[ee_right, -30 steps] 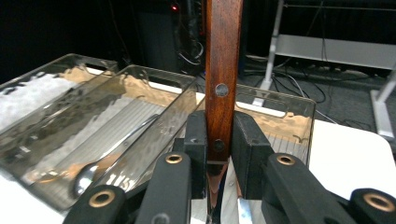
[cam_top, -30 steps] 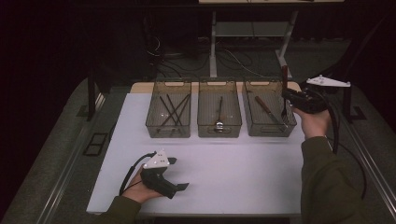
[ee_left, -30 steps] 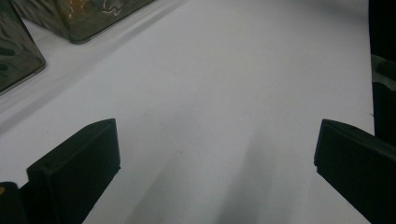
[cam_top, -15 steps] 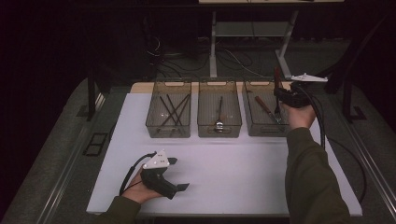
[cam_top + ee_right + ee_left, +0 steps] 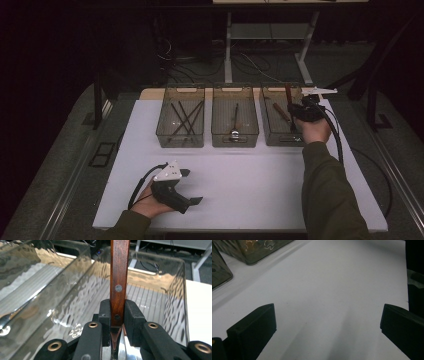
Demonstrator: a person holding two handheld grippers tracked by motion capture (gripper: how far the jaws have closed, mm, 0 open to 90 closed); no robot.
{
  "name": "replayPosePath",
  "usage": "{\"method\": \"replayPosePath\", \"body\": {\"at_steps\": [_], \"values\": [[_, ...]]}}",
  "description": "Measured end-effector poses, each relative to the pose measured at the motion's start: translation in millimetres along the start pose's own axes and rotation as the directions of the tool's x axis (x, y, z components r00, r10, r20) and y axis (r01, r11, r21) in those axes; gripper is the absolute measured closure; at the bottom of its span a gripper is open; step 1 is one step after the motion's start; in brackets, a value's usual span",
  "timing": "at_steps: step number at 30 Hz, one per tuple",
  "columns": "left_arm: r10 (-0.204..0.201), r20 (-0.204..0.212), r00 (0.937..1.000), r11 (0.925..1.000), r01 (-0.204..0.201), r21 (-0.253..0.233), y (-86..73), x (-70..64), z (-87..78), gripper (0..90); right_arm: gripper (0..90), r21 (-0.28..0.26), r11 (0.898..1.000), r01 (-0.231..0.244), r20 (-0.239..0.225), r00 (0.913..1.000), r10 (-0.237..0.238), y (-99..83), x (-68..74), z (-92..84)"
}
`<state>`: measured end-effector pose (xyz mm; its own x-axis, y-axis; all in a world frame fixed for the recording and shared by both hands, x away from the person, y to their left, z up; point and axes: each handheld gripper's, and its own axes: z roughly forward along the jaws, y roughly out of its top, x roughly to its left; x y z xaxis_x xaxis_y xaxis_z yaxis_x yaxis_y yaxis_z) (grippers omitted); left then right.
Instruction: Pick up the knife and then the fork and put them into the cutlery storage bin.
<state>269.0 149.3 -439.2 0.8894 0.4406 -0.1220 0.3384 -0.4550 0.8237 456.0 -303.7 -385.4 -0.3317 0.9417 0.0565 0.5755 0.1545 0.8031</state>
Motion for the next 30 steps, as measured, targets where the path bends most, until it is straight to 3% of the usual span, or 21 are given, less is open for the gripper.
{"method": "replayPosePath", "body": {"at_steps": [9,12,21,25,30], "values": [[0.002,0.0,1.0,1.0,-0.002,0.003,0.1,-0.2,0.2,0.0,74.7,0.093,0.995,0.035,-0.024,0.9992,-0.033,-1.9,1.7,8.5],[0.002,0.001,1.0,1.0,-0.002,0.001,0.1,-0.1,0.2,0.0,65.6,0.108,0.994,0.036,-0.032,0.999,-0.033,-2.3,1.6,10.2],[0.002,0.001,1.0,1.0,-0.002,0.002,0.2,0.1,0.3,0.0,47.9,0.099,0.995,0.017,-0.043,0.999,-0.013,-1.2,-0.2,4.7],[0.001,0.0,1.0,1.0,-0.001,-0.002,0.3,0.6,-0.1,0.0,42.4,0.057,0.998,-0.006,-0.11,0.9938,0.012,2.5,-0.3,-3.7],[-0.008,-0.002,1.0,1.0,0.008,-0.002,0.4,0.7,0.5,0.0,30.3,0.052,0.999,0.004,-0.145,0.9894,0.004,4.2,2.3,-13.6]]}}
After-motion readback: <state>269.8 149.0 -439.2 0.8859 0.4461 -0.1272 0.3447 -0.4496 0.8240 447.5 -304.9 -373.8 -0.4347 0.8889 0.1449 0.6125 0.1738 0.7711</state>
